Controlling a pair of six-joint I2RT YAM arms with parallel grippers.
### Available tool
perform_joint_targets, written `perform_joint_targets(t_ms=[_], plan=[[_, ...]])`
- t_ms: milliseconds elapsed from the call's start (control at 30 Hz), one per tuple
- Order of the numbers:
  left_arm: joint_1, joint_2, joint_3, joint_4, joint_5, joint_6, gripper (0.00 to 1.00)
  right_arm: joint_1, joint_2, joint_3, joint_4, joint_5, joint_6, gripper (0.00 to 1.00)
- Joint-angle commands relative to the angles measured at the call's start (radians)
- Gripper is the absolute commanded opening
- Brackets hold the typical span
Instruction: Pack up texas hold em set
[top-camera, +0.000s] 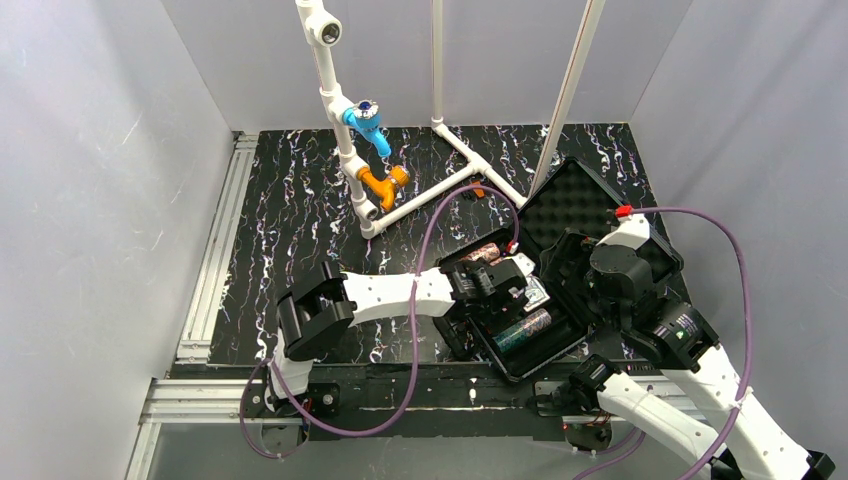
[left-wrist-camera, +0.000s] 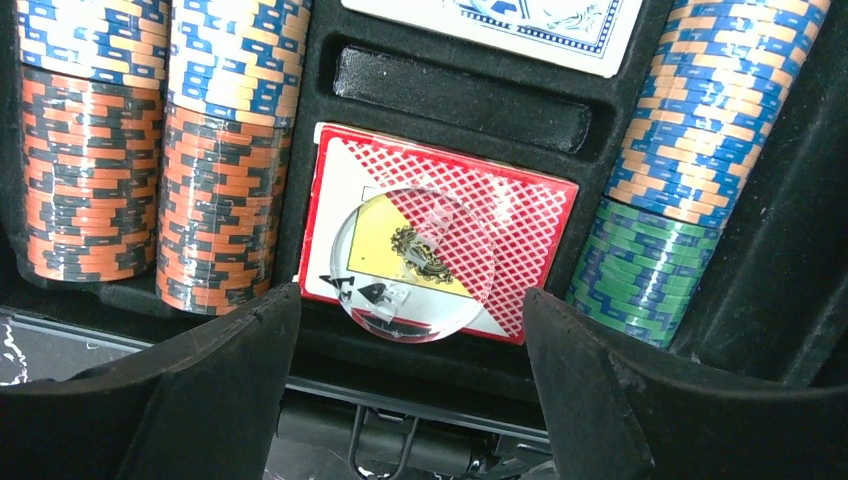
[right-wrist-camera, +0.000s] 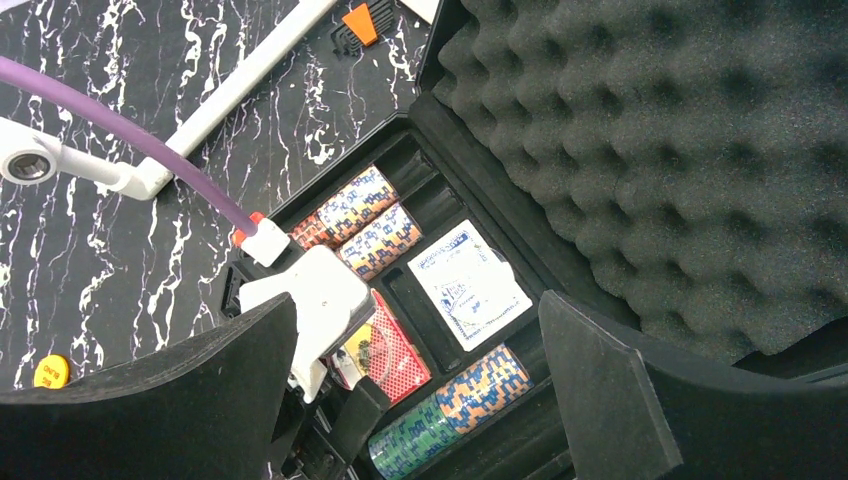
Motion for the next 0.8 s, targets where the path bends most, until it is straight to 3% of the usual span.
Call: perform_joint_targets(t_ms=[0,233,767], plan=[[-0.006,-0.105,-0.021,-0.007,-0.001,-0.006,0.81,0.002,-0.019,0.0,0.007,0.014,0.0,0.98],[-0.008,-0.213,-0.064,-0.037,-0.036,-0.02,0.82,0.002,-0.02,0.007,0.002,0.019,0.0,0.98],[-0.008,-0.53,-0.284,-0.15,-0.213,-0.124,0.98,0.002,0.029,0.0,0.058,-0.029,0.002,0.98]])
